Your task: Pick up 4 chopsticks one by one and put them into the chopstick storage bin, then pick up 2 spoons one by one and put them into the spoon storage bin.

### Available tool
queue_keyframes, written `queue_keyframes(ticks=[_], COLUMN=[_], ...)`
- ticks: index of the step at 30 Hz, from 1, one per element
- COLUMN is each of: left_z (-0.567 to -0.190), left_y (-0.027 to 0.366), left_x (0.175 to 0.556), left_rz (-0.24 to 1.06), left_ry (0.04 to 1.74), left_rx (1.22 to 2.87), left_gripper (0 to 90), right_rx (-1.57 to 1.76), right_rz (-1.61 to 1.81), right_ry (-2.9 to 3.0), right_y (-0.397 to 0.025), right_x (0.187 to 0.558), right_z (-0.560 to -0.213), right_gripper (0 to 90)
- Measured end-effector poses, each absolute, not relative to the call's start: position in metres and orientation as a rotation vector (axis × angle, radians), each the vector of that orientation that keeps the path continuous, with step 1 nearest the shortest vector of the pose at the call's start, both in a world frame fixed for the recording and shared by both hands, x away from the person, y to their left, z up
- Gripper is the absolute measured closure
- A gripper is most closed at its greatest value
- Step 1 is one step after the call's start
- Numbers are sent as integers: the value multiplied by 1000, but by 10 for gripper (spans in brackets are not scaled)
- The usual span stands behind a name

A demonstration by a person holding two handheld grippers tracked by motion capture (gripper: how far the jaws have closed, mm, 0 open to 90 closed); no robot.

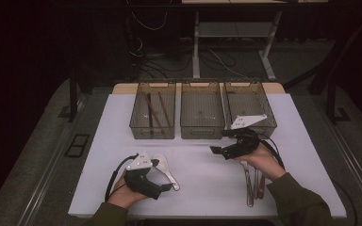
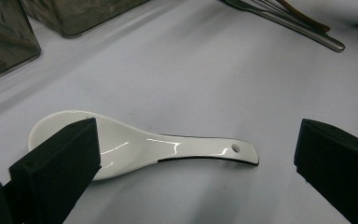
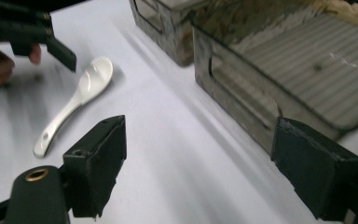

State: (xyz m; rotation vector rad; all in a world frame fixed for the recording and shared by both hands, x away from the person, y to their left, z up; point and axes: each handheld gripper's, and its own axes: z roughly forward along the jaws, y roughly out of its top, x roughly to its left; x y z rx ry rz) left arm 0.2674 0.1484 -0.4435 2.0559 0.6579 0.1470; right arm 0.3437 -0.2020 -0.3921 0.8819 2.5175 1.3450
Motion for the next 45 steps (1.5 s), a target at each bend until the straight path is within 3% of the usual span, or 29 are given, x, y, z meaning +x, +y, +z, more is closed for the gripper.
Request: queue_keyframes(ticks=[15,45], left_z=[-441,-440], left_y=[150,151], left_x=[264,263], left_rz=[159,163], left_ry=[654,657], left_rx=[2050,2046], left_gripper=[0,0], right_rx=[964,1346], right_rz=[1309,1131], right_ry=[2466,2341], right_y=[-254,-361], right_x=[320,320], right_z=[-403,-422], right_gripper=[176,193])
